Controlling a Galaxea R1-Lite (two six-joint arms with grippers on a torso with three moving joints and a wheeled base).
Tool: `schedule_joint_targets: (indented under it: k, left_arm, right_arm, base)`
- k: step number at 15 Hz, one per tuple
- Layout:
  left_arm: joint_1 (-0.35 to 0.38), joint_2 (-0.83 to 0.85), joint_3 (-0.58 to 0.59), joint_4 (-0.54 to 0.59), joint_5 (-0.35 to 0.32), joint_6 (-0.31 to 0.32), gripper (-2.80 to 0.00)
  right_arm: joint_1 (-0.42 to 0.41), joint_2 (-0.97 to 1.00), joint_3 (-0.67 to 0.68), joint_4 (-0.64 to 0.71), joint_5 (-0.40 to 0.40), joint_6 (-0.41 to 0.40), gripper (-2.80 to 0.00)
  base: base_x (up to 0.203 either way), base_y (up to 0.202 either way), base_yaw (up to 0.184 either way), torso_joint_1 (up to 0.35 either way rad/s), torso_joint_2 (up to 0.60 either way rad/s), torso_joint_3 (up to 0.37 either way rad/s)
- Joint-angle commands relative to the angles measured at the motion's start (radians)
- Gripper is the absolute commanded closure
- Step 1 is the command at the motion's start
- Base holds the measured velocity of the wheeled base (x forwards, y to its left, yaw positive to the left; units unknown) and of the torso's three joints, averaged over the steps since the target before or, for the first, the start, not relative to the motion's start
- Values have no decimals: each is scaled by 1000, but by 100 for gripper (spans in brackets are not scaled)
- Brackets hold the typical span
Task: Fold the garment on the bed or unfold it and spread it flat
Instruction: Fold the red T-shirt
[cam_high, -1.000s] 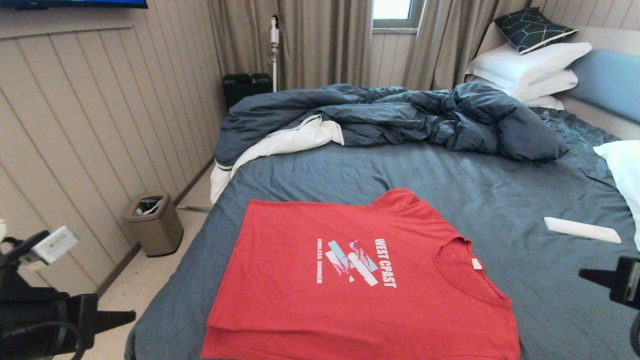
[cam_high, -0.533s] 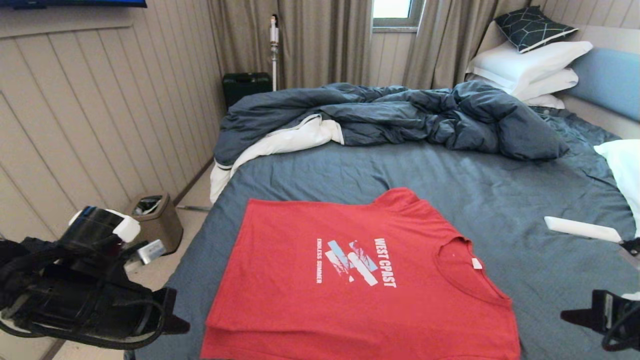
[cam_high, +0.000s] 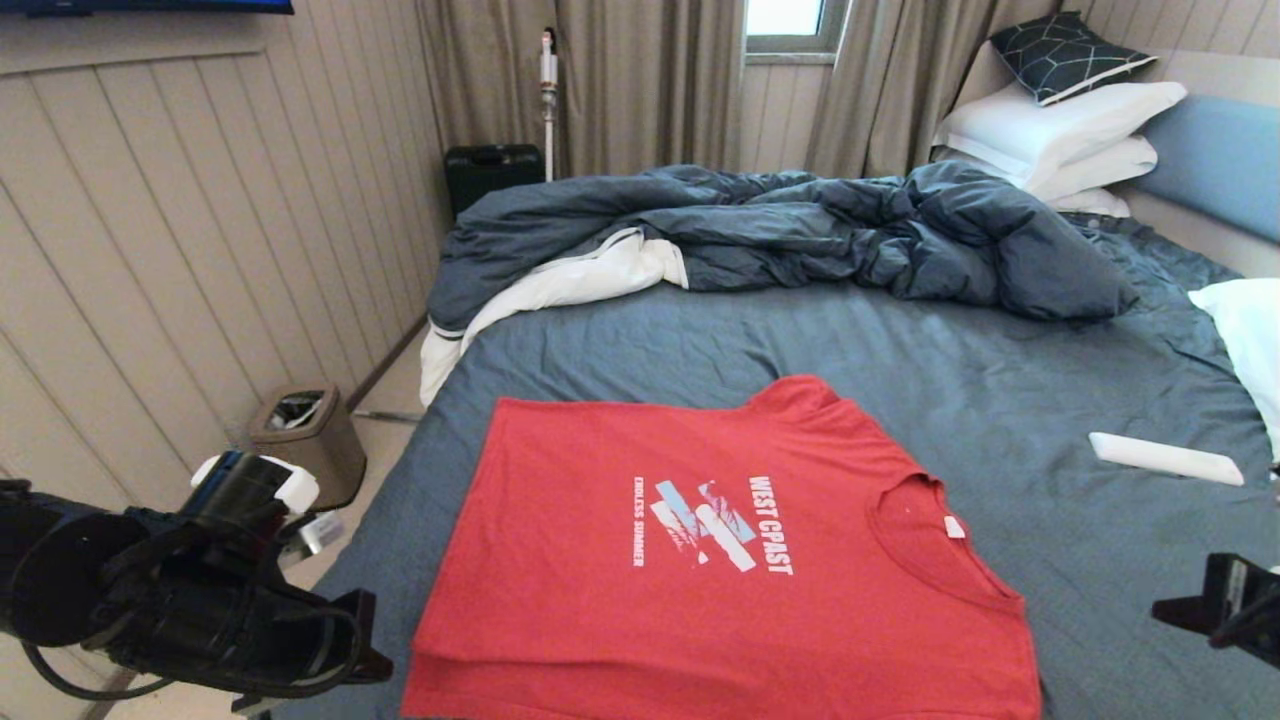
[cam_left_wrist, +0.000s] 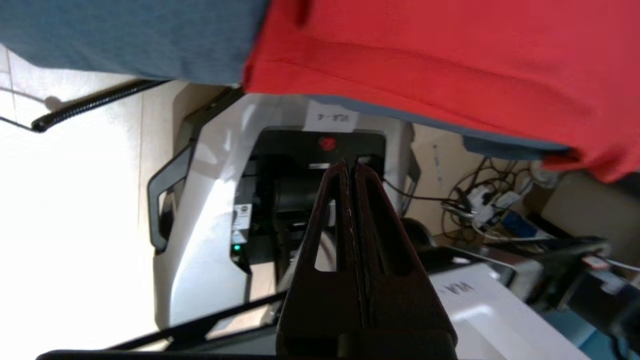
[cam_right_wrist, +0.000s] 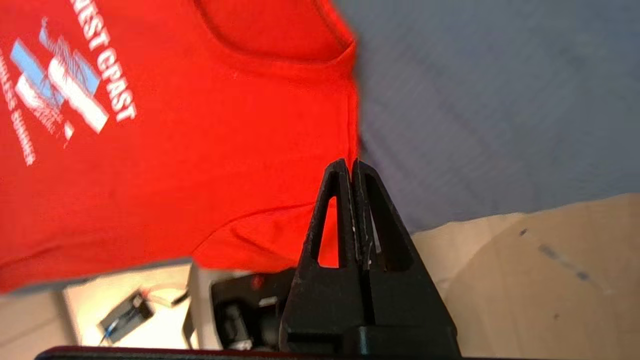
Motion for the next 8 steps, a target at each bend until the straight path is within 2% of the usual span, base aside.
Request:
schedule_joint_targets:
  k: [1, 3, 4, 5, 8]
  left_arm:
    - [4, 53, 49, -61, 4, 0, 0]
    - [4, 100, 84, -173, 61, 3, 0]
    - [-3, 120, 87, -193, 99, 4, -280]
    - [-10, 127, 87, -203, 126, 3, -280]
    - [-20, 130, 99, -218, 132, 0, -280]
  right_arm:
    - [-2, -51, -9, 2, -3, 2, 0]
    - [20, -89, -5, 4, -4, 18, 0]
    - [45, -95, -6, 3, -4, 34, 0]
    - [52, -89, -13, 1, -6, 42, 0]
    - [54, -66, -55, 1, -6, 41, 0]
  base:
    - [0, 0, 0, 0, 0, 0]
    - [0, 0, 0, 0, 0, 0]
    - [0, 0, 0, 0, 0, 0]
    - [0, 0, 0, 0, 0, 0]
    - [0, 0, 0, 0, 0, 0]
